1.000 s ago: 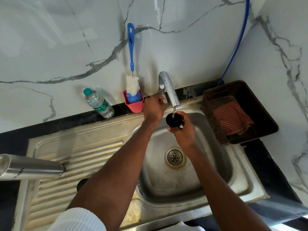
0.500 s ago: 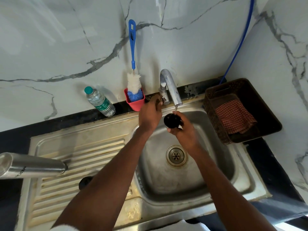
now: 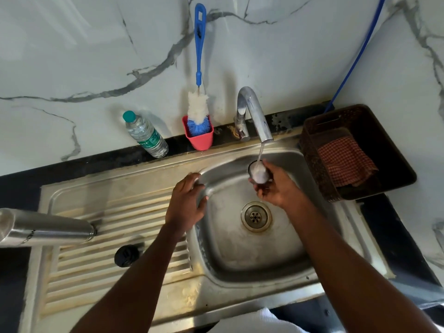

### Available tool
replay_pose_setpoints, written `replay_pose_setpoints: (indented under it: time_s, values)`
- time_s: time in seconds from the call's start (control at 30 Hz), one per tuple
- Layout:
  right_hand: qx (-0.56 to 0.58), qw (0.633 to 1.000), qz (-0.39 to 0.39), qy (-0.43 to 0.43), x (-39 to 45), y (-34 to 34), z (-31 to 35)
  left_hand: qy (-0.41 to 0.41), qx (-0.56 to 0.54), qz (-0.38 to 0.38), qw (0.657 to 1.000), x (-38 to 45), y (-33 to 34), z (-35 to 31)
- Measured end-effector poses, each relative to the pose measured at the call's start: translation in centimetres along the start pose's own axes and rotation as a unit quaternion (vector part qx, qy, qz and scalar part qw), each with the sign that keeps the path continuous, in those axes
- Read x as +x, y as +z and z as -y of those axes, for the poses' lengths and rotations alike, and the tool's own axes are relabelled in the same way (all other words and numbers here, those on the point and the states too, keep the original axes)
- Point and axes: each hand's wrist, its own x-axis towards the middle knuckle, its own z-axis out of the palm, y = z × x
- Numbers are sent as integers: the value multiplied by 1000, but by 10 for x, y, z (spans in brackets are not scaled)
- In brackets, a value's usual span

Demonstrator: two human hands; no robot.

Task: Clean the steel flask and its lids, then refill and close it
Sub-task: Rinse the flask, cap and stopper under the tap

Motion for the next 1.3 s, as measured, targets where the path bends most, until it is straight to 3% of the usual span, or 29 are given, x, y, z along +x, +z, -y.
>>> replay_pose_setpoints:
  time_s: [0.13, 0.27, 0.4, 0.47, 0.53, 0.6, 0.63, 0.7, 0.73, 0.8, 0.87, 0.93, 1.1, 1.3]
  values:
    - [177, 978, 48, 103, 7, 23, 8, -17, 12, 12, 1000, 0, -1, 1]
    - [222, 969, 24, 103, 8, 29, 0, -21, 4, 8, 1000, -1, 0, 1]
    - [333, 936, 9, 114, 16, 43, -2, -31, -11, 18, 999, -2, 0, 2]
    - [226, 969, 13, 96, 14, 52, -10, -34, -15, 22, 999, 0, -2, 2]
    - [-7, 999, -48, -6, 5, 48, -23, -32, -17, 25, 999, 0, -3, 1]
    - [-180, 948, -177, -193, 3, 35, -32, -37, -13, 31, 999, 0, -3, 2]
    - [-203, 919, -209, -267, 3, 29, -32, -42, -13, 35, 998, 0, -3, 2]
    - [-159, 915, -183, -321, 2, 27, -30, -47, -11, 38, 998, -1, -3, 1]
    - [-95, 940, -141, -296, 2, 29, -28, -46, -9, 39, 998, -1, -3, 1]
    - [125, 978, -14, -163, 6, 38, -28, -44, -7, 39, 998, -1, -5, 0]
    - [280, 955, 78, -53, 7, 43, -32, -46, -4, 41, 998, -1, -5, -1]
    - [283, 953, 100, -26, 6, 39, -37, -46, -1, 39, 998, -1, -4, -1]
    - [228, 971, 70, 15, 16, 18, -36, -42, -8, 26, 999, -2, -3, 0]
    - [164, 972, 143, 86, 25, 11, -43, -39, -16, 13, 999, -1, 0, -1]
